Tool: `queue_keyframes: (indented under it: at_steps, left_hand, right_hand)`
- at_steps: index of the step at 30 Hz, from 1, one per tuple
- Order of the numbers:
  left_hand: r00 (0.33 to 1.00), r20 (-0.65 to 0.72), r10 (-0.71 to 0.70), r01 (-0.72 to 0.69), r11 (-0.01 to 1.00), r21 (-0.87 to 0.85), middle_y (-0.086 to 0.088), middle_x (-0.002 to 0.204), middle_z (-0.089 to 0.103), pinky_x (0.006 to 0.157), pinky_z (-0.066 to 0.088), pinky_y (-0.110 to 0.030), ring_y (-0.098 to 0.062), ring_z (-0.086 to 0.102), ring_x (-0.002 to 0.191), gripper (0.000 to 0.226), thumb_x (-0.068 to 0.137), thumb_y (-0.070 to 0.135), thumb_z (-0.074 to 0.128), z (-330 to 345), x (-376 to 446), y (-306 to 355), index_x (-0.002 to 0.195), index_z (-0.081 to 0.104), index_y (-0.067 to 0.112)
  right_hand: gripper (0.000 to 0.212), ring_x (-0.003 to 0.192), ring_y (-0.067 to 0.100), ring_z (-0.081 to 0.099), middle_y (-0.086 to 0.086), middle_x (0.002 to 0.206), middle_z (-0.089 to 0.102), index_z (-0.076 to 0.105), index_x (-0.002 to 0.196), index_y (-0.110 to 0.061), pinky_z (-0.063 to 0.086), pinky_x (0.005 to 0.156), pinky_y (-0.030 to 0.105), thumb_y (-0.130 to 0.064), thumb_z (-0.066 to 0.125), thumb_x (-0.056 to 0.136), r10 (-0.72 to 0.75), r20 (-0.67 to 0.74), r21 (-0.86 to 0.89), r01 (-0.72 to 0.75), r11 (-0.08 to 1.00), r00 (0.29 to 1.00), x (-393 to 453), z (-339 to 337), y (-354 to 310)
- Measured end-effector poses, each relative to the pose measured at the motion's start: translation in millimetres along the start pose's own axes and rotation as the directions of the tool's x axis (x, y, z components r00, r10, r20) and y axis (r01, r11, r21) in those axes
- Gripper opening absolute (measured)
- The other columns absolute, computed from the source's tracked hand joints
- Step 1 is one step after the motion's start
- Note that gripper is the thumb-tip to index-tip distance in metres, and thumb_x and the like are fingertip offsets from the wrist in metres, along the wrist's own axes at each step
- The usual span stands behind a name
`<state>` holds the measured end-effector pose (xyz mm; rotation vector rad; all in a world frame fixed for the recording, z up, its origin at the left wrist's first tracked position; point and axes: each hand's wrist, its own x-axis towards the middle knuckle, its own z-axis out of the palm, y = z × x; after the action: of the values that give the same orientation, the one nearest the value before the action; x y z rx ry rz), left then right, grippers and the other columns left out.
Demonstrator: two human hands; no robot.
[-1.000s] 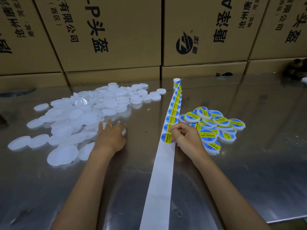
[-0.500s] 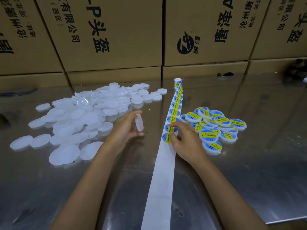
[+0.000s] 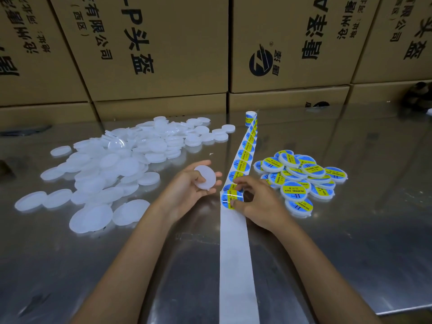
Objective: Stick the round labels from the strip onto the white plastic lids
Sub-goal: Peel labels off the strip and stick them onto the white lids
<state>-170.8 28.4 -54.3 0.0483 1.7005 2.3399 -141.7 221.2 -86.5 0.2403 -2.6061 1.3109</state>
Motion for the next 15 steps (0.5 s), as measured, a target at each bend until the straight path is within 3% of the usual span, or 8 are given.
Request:
queue_keyframes:
  at_steps: [3,7,10,15]
  left_hand:
    - [0.999,-0.032,0.041,-0.041,0.999,0.008,-0.022,0.105,0.071,0.076,0.062,-0.035,-0.033,0.073,0.089,0.044,0.093,-0.008,0.031,2.3,2.6,-2.9,0.124,0.057,0.010]
    - [0.995,-0.050,0.084,-0.084,0.996,0.007,-0.018,0.099,0.072,0.074,0.062,-0.037,-0.034,0.075,0.089,0.040,0.096,-0.005,0.035,7.0,2.5,-4.6,0.118,0.062,0.015]
    - [0.996,-0.013,0.093,-0.093,0.996,-0.010,-0.015,0.095,0.073,0.081,0.062,-0.042,-0.033,0.073,0.094,0.042,0.095,-0.005,0.037,11.9,2.1,-6.4,0.120,0.062,0.017]
    - [0.998,0.039,0.043,-0.046,0.996,0.071,-0.008,0.092,0.076,0.086,0.059,-0.042,-0.027,0.073,0.092,0.039,0.096,0.001,0.041,15.8,1.3,-10.3,0.123,0.061,0.021]
  right_hand:
    - [0.036,0.103,0.011,0.058,-0.015,0.093,0.060,0.066,0.108,-0.023,0.047,0.096,0.029,-0.010,0.078,0.077,-0.008,0.017,0.048,0.007,0.999,1.000,-0.9,0.8,-2.7]
    - [0.023,0.099,0.013,0.060,-0.012,0.093,0.063,0.068,0.097,-0.018,0.050,0.094,0.033,-0.009,0.076,0.078,-0.020,0.061,0.072,0.016,0.997,0.998,-2.8,-0.1,-6.9]
    - [0.023,0.096,0.012,0.059,-0.013,0.092,0.061,0.063,0.095,-0.015,0.051,0.089,0.035,-0.003,0.073,0.077,-0.063,0.083,0.092,0.055,0.994,0.995,-5.7,0.8,-12.0]
    - [0.024,0.084,0.001,0.051,-0.018,0.088,0.053,0.055,0.084,-0.013,0.040,0.073,0.014,0.005,0.070,0.076,-0.165,0.060,0.091,0.159,0.983,0.984,-7.3,3.8,-17.1]
